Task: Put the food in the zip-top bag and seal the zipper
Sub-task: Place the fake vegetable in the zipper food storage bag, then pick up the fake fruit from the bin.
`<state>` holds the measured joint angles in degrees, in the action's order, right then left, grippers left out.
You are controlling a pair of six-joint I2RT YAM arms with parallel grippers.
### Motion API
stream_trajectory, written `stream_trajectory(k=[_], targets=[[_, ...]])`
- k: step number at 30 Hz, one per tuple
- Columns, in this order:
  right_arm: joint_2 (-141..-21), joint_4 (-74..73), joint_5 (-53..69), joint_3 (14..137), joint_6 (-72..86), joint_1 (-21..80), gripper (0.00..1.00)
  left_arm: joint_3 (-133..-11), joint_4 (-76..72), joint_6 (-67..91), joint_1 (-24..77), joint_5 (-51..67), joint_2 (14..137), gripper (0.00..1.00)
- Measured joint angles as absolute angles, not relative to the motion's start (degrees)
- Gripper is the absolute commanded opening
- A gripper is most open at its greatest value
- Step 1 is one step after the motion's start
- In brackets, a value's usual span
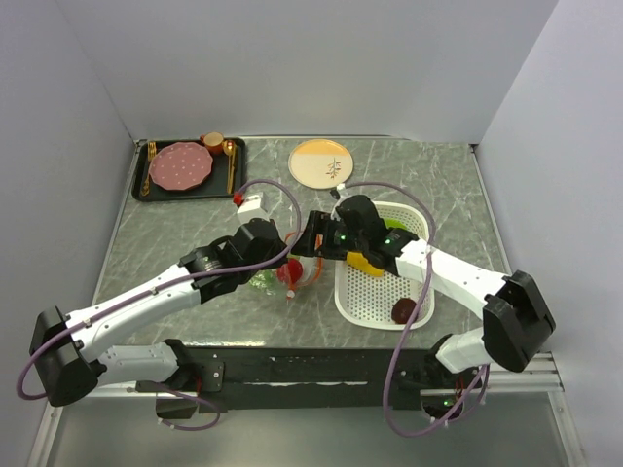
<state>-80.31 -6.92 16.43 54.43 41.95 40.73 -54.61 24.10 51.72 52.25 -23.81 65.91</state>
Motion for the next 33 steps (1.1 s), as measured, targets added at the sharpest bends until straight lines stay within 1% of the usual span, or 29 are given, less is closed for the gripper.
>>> stream_trajectory(k=[7,10,13,19,25,33], targets=[[-72.8,-13.2,6.5,53.9,40.8,39.9,0.84,-54.6,24.6,51.7,52.2,-23.9,65.4,0.01],[-69.1,-16.5,1.2,53.5,40.5,37.5,0.84,-54.6,24.5,51.7,52.2,-23.9,65.4,0.01],[-67.9,-18.7,-1.6,51.7,39.0,33.9,0.85,-54.6,24.5,51.7,52.2,-23.9,65.4,0.01],[-72.1,-23.4,-3.0,49.1,32.1,28.5,0.87,-54.6,24.5,51.7,52.2,-23.9,65.5,0.01],[-76.3,-24.0,-3.4,49.1,25.2,28.3,0.88,-54.6,24.4,51.7,52.2,-23.9,65.5,0.01],[-86.6,-25.2,-4.7,51.5,19.6,28.3,0.87,-54.6,24.5,51.7,52.2,-23.9,65.5,0.01]])
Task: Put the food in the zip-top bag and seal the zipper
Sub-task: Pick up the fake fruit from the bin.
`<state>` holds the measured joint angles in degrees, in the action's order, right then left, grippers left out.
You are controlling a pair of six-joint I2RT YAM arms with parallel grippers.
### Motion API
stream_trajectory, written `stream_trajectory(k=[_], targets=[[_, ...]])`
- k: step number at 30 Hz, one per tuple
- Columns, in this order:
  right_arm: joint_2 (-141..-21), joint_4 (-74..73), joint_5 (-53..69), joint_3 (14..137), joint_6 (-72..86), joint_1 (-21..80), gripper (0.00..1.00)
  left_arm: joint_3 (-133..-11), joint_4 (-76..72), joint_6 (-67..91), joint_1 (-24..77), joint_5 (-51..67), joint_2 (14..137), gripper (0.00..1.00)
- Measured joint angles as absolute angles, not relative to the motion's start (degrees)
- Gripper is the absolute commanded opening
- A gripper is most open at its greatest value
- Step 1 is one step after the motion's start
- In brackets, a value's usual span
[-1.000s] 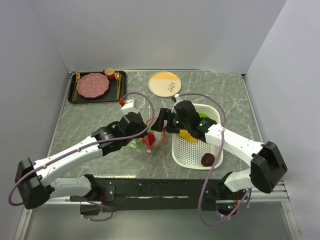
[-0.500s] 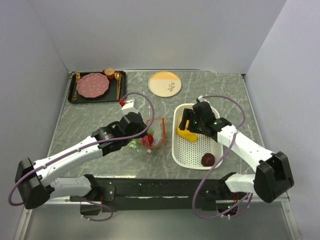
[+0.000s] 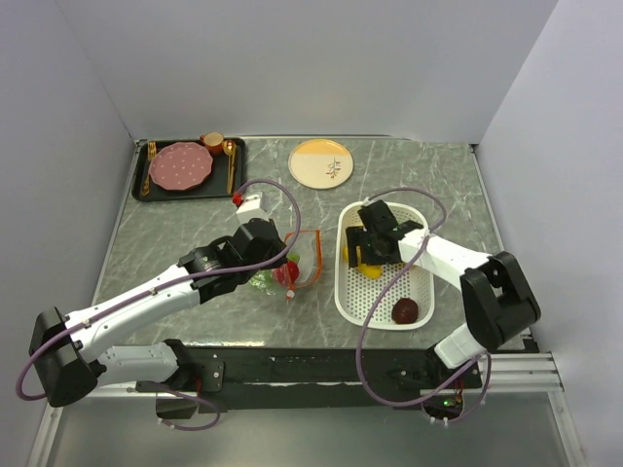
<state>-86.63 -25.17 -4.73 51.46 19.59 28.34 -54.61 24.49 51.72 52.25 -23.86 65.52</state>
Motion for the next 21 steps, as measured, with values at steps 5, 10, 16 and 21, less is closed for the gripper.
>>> stream_trajectory(k=[5,10,16,21], targets=[[-88.4,-25.3,-3.6,51.7,19.5,28.3,0.70,-54.6,24.5,51.7,52.2,-23.9,65.5,0.01],[-87.0,-24.8,-2.0,51.1,19.8,28.3,0.42,-54.6,24.5,51.7,52.2,-23.9,65.5,0.01],[-84.4,-24.7,-0.2,49.4,20.8,28.3,0.23,-54.6,24.4,51.7,52.2,-23.8,66.1,0.01],[-83.6,-24.9,1.6,49.4,21.2,28.3,0.21,-54.6,24.3,51.7,52.2,-23.8,66.4,0.01]])
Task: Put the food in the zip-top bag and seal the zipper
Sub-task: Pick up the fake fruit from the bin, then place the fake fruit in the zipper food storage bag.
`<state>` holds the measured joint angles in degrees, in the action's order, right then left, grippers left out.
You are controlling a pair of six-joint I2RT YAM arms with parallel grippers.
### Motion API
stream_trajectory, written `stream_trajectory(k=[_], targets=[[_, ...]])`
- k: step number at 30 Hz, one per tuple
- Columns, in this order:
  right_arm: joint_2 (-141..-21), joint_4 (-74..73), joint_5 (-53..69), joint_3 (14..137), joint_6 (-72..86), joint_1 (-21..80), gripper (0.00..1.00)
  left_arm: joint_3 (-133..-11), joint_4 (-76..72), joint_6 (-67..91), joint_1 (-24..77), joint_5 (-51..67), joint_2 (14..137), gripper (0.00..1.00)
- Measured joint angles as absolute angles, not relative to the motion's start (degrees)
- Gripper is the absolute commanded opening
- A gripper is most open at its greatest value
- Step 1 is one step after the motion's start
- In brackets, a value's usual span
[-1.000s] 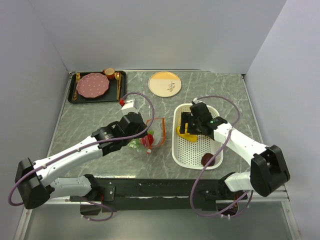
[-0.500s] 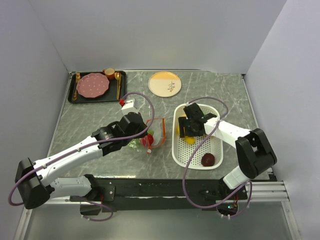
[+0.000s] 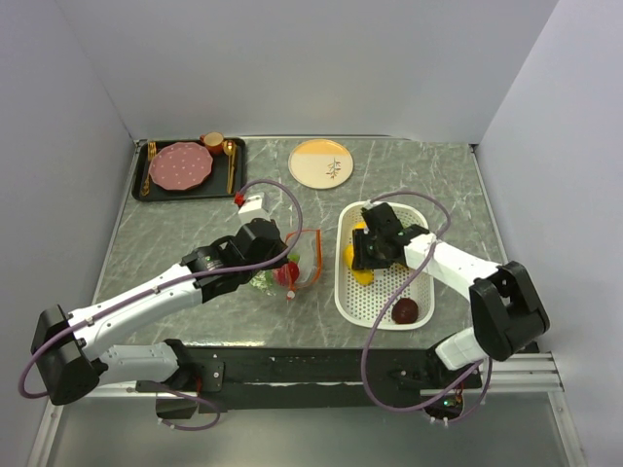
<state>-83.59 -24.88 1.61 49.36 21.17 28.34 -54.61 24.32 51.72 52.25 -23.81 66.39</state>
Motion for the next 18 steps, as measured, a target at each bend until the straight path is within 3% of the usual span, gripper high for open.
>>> stream_trajectory(k=[10,18], targets=[[-72.2,-28.4,1.1,49.7,22.9,28.3,0.23,-54.6,24.3,51.7,52.2,-23.7,66.4,0.01],[-65.8,-25.9,12.1,49.8,27.1,29.0,0.23,-54.6,24.3,51.5,52.2,-23.6,67.5,0.01]])
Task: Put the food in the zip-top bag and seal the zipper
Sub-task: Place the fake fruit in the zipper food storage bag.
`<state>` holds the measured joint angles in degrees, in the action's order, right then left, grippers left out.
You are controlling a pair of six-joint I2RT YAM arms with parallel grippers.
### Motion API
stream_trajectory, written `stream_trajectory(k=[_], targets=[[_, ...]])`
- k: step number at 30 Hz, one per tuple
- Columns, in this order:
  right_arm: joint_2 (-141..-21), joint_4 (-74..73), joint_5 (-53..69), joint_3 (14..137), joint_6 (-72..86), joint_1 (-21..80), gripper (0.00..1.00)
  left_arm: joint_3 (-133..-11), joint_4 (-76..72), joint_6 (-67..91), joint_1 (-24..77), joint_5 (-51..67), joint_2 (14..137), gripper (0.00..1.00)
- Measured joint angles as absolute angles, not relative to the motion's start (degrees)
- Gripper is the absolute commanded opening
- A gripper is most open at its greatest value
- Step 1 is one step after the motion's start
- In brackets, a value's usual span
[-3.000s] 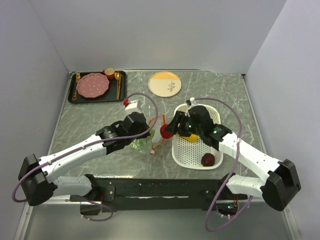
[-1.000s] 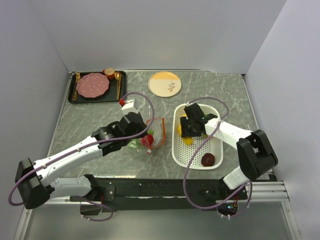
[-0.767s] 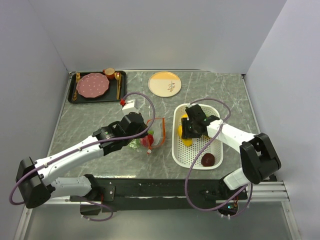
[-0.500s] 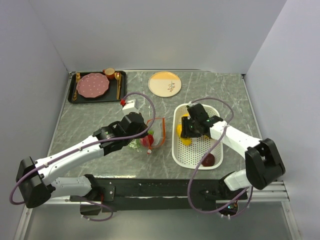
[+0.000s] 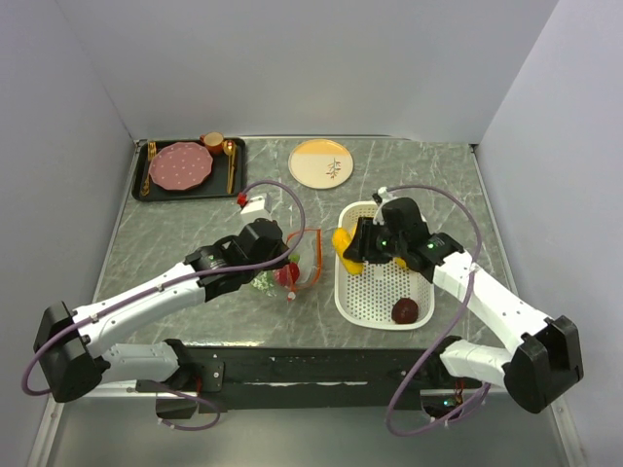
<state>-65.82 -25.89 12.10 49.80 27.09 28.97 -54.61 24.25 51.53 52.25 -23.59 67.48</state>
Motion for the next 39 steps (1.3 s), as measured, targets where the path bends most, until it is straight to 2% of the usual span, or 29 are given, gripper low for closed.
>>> stream_trajectory(k=[13,25,29,33,37,38,39], targets=[[-68.6,-20.2,21.8,49.8,30.6,33.6,0.24,-54.6,24.3,51.5,52.2,-23.6,67.6,0.01],[-83.1,-12.3,23.6,56.1,34.6,38.7,0.28,-54.7,24.4,51.7,52.2,-23.4,67.6,0.01],[-85.2,-8.1,22.2,57.1,37.3,38.7,0.36,-55.2,24.9,51.8,52.2,-23.4,67.0,0.01],[-88.1,-4.5,22.1,59.0,39.2,38.7,0.49,-55.3,25.0,52.1,52.2,-23.4,64.6,0.01],[-90.6,-1.2,23.2,59.6,40.8,38.7,0.52,-55.5,24.9,52.0,52.2,-23.9,62.4,0.01],[-91.0,-0.6,23.6,59.6,41.0,38.7,0.61,-55.9,25.3,52.0,52.2,-24.1,62.4,0.01],[-91.3,-0.1,24.0,59.7,41.2,38.8,0.62,-56.3,25.6,51.9,52.2,-24.3,62.5,0.01]])
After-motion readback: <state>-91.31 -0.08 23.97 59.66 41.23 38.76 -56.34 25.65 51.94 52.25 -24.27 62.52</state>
